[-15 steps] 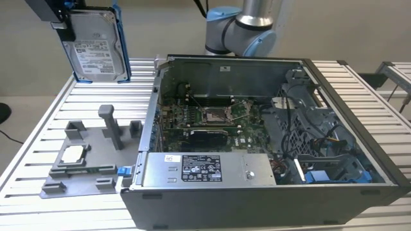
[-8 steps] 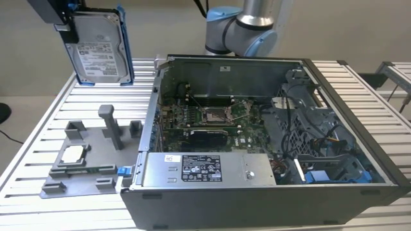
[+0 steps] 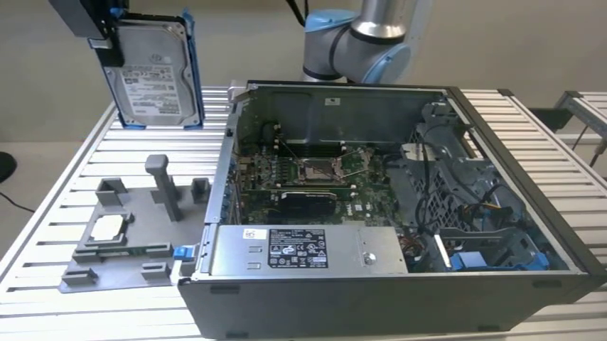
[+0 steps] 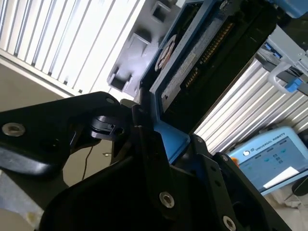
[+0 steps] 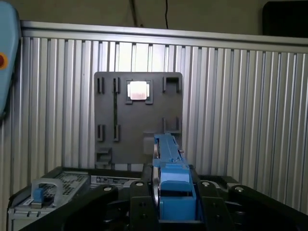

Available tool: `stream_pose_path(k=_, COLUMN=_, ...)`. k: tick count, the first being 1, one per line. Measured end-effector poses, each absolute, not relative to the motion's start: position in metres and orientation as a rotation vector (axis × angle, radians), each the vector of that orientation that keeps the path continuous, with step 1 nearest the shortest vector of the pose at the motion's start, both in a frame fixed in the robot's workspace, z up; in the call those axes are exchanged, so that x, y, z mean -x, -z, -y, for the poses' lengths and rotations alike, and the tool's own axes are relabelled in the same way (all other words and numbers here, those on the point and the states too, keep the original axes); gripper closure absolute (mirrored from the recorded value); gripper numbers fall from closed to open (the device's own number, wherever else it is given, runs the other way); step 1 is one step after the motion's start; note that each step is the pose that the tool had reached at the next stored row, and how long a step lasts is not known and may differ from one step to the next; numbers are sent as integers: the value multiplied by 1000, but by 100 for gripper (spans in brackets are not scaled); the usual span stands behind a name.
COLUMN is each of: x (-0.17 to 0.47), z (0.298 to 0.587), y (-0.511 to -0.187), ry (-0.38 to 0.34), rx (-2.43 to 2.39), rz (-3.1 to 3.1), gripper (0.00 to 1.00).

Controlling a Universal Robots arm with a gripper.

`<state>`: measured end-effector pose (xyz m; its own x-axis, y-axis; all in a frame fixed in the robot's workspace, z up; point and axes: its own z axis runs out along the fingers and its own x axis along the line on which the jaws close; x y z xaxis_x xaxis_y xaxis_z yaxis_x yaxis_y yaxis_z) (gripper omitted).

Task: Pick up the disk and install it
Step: 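Pick up the disk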

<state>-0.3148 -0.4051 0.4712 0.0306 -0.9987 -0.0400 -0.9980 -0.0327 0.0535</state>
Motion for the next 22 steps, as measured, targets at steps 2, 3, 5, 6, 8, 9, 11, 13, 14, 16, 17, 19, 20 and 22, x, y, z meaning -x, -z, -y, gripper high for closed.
stream_pose_path(k=2, x=309, z=406, y=-471, ry=107, rx=-2246, rz=2176, gripper=100)
stream_pose_path(k=3, x=306, z=407, y=-471, ry=109, rx=-2245, rz=2175, gripper=100)
stream_pose_path(k=5, x=299, z=408, y=-471, ry=112, rx=-2243, rz=2174, gripper=100)
stream_pose_path(k=6, x=296, z=408, y=-471, ry=114, rx=-2242, rz=2173, gripper=100)
stream_pose_path(k=8, x=289, z=409, y=-471, ry=117, rx=-2241, rz=2171, gripper=100)
stream_pose_path(k=9, x=285, z=410, y=-471, ry=119, rx=-2240, rz=2170, gripper=100)
stream_pose_path(k=11, x=279, z=410, y=-471, ry=123, rx=-2238, rz=2169, gripper=100)
stream_pose_path(k=13, x=273, z=411, y=-471, ry=127, rx=-2236, rz=2167, gripper=100)
stream_pose_path(k=14, x=270, z=411, y=-471, ry=128, rx=-2235, rz=2166, gripper=100)
stream_pose_path(k=16, x=265, z=411, y=-471, ry=131, rx=-2234, rz=2165, gripper=100)
stream_pose_path(k=17, x=263, z=411, y=-471, ry=131, rx=-2233, rz=2165, gripper=100)
stream_pose_path(k=19, x=259, z=411, y=-471, ry=132, rx=-2233, rz=2164, gripper=100)
stream_pose_path(k=20, x=258, z=411, y=-471, ry=132, rx=-2233, rz=2164, gripper=100)
stream_pose_path(k=22, x=255, z=411, y=-471, ry=133, rx=-2233, rz=2164, gripper=100)
